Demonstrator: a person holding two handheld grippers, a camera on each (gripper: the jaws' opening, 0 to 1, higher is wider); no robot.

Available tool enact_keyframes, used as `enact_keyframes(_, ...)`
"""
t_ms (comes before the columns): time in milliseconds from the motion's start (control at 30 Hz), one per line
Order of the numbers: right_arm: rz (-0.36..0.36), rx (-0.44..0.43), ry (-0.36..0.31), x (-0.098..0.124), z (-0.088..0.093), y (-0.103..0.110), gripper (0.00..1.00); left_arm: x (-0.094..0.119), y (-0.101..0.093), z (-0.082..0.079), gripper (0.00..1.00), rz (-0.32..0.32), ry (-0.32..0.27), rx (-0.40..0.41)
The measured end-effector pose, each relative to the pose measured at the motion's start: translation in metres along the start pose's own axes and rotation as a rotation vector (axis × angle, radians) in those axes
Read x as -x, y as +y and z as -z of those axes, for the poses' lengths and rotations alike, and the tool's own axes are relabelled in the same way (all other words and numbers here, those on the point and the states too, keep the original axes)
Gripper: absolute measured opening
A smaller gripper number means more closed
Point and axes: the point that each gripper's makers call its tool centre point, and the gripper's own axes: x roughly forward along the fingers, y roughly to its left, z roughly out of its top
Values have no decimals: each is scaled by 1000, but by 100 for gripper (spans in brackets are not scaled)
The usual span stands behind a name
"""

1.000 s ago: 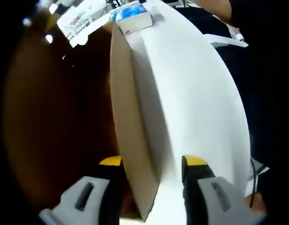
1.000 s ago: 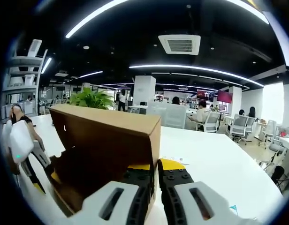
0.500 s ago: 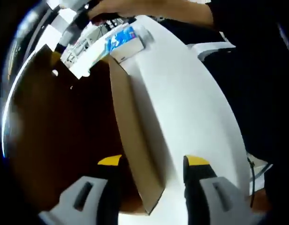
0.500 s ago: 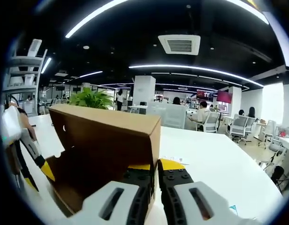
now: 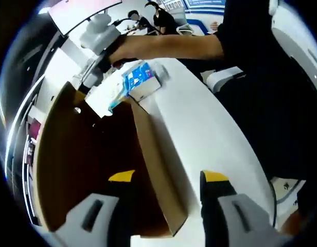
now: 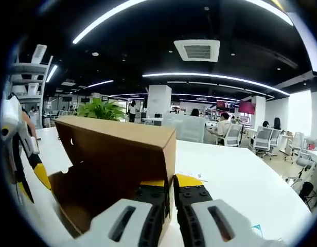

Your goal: Operate the shoe box by opening the lid, removing the specified soft item, and placing it in the target area until the item is outside and the box remains undamaged.

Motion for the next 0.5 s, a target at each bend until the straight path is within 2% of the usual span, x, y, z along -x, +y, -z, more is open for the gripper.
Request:
enact_keyframes(67,-1,1,-1,0,0,0,3,4,3,-1,45,-28,-8,-58)
enact_keyframes(167,2,20,-2,0,-1,0,3,13,-6,3,42,5,-28,-23)
enact_keyframes(233,0,16,-6,0,-1,-1,3,20,-8,6,40,-5,-21,-15)
enact_keyframes(300,-4,8,-8,0,-1,-2,3,27,-8,11,40,-24,-1,-14)
enact_keyframes(367,-7,4,-12,0,-1,-2,3,41,1,22,39,-89,77,-28)
enact_keyframes(400,-8,5,-14,0,-1,-2,3,46,4,21,39,-106,81,-52)
enact_keyframes(433,-9,4,-16,0,-1,-2,3,51,6,20,38,-116,81,-65)
enact_keyframes(500,-10,2,-21,0,0,-1,3,66,9,8,37,-124,28,-4)
